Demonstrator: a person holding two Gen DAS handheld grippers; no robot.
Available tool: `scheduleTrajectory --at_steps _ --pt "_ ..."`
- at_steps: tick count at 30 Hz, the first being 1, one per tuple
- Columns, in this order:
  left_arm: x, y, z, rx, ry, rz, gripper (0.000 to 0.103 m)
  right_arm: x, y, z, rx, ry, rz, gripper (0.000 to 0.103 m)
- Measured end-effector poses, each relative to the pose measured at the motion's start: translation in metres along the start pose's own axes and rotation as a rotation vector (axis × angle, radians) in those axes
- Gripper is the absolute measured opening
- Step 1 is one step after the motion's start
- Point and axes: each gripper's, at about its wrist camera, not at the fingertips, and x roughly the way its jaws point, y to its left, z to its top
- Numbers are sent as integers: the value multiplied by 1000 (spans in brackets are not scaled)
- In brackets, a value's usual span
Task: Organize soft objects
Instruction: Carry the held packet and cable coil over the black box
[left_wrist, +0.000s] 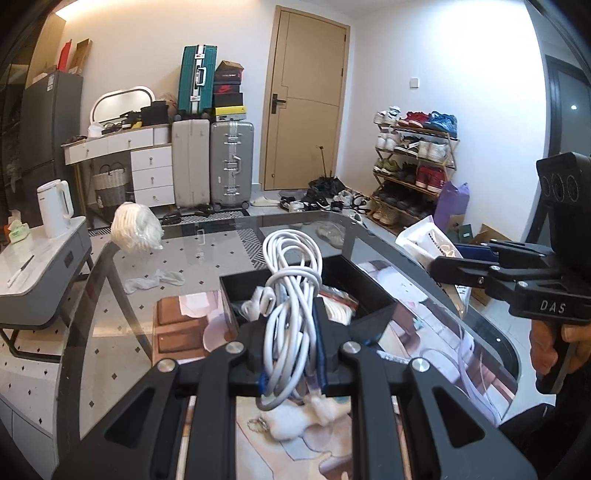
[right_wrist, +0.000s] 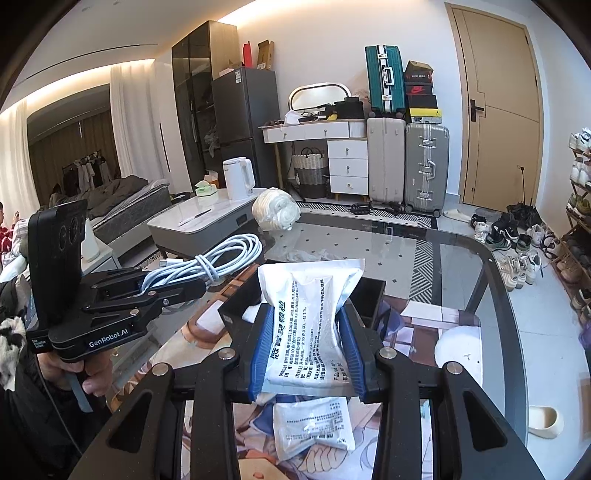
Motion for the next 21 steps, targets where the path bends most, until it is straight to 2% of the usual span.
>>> scheduleTrajectory --at_steps 8,13,21 --pt "14 3 17 13 -35 59 17 21 -2 14 29 6 -15 36" --pt "31 3 23 25 -29 75 17 34 -8 23 65 3 -23 36" --pt "58 1 27 33 -10 66 17 63 -16 28 91 35 -34 36"
